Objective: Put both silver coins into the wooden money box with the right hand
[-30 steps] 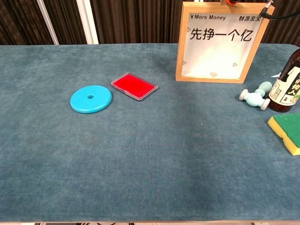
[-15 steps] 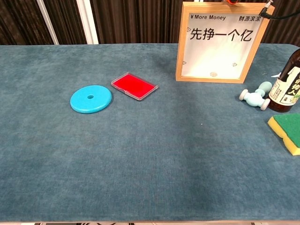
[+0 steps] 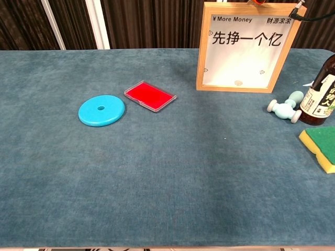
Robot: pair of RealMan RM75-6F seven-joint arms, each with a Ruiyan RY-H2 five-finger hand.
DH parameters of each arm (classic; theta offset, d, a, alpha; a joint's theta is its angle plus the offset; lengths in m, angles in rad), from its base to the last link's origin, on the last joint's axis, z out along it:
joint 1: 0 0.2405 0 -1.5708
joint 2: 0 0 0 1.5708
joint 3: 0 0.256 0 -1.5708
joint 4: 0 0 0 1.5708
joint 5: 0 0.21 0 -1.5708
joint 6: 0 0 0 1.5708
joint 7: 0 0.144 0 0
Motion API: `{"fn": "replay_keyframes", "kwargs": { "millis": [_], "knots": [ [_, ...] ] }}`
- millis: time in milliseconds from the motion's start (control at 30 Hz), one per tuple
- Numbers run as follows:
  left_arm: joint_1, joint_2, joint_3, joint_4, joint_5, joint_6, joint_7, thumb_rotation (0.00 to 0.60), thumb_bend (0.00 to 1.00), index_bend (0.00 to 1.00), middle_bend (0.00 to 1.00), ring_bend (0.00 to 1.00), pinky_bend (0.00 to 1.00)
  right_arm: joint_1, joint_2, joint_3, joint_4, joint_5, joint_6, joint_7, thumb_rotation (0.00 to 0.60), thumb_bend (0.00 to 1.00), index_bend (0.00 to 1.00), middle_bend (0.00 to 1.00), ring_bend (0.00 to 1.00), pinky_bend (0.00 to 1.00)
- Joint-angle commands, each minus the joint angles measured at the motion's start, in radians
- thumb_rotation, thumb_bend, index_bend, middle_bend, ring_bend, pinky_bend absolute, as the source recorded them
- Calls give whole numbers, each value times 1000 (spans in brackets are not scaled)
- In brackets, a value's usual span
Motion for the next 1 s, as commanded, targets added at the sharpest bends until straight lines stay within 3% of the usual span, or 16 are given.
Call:
{"fn": "replay_keyframes", "kwargs": {
  "millis": [33,467,600,700,900,1000],
  "knots": [
    [0,0,0,0,-1,-1,0,600,397,102,0,0,0,-1,3,-1,-4,2,0,-1,600,512,530,22,0,0],
    [0,1,1,-1,-1,-1,1,600,398,102,0,0,0,-8,13,10,-17,-10,14,22,600,512,481,22,0,0],
    [0,0,0,0,1,2,-1,600,397,102,0,0,0,-50,38,29,-84,-122,77,102,600,513,481,22,0,0],
    [0,-1,1,1,5,2,1,600,397,102,0,0,0,-125,97,22,-240,-261,165,178,600,513,480,22,0,0],
    [1,-2,2,2,10,7,6,600,398,102,0,0,0,-296,165,-47,-492,-527,404,264,600,512,438,22,0,0],
    [1,-3,4,3,15,11,8,600,397,102,0,0,0,-388,168,-113,-573,-658,514,288,600,513,412,22,0,0]
  ]
}}
